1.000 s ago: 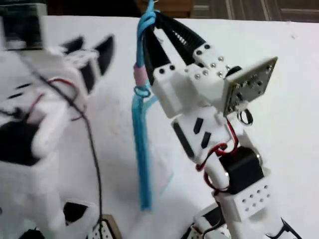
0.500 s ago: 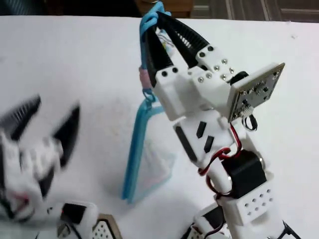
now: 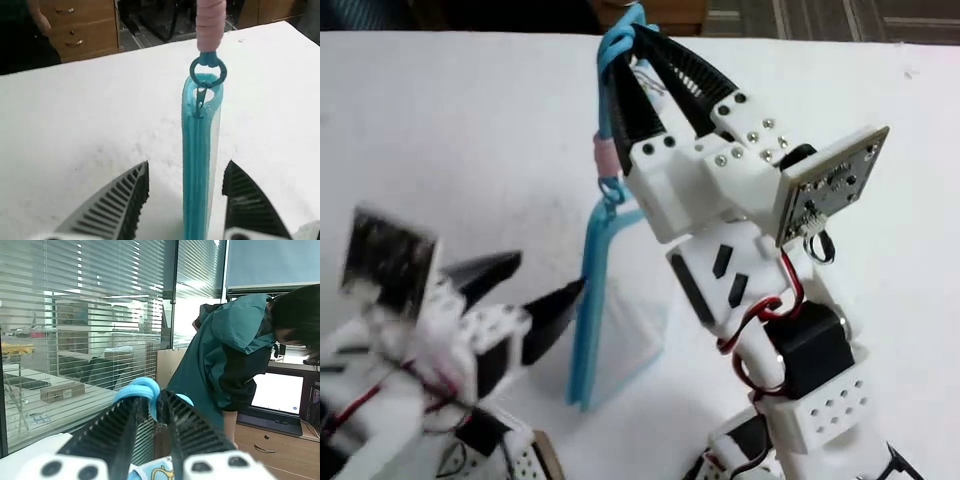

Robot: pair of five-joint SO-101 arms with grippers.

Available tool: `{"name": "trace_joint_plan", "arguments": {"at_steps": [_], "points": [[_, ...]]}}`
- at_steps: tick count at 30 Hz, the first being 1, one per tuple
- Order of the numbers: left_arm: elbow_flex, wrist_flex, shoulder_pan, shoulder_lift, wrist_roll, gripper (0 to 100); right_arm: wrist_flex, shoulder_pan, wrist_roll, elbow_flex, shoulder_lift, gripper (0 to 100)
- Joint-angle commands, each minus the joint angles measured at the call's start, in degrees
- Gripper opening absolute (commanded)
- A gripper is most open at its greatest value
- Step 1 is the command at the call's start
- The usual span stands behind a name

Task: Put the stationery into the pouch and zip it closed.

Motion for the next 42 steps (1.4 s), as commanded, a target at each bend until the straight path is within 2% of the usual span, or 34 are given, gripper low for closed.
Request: {"name": "trace_joint_plan", "arguments": {"at_steps": [1,5,10,13,17,21,24,27,36,42], "points": [[1.9,-4.0,0.7,3.6,2.0,25,-0.7,0.5,0.1,-2.2,-1.2,1.6],[2.4,-5.0,0.9,5.4,2.0,25,-0.6,0.8,0.2,-2.2,-1.2,1.6],[2.6,-5.5,5.5,5.8,1.9,25,1.4,0.6,1.7,-2.2,-1.3,1.6],[4.9,-8.9,7.0,6.1,1.8,24,1.2,0.7,1.7,-2.2,-1.3,1.6],[6.2,-12.3,7.3,6.2,1.8,16,1.5,0.8,1.7,-2.2,-1.6,1.6],[8.6,-14.7,7.2,6.2,1.8,15,1.4,0.8,1.8,-2.4,-1.7,1.6],[8.8,-15.2,7.3,6.2,1.7,10,1.3,0.8,1.8,-2.4,-1.7,1.6],[8.5,-16.5,7.3,6.2,-1.3,3,1.2,0.8,1.8,-2.3,-1.5,1.6],[6.0,-12.8,7.7,6.2,-2.7,2,1.5,1.0,1.8,-2.2,-1.4,1.6],[-2.0,-4.7,13.9,6.2,-2.7,2,0.7,3.9,1.7,-1.1,-1.2,1.6]]}}
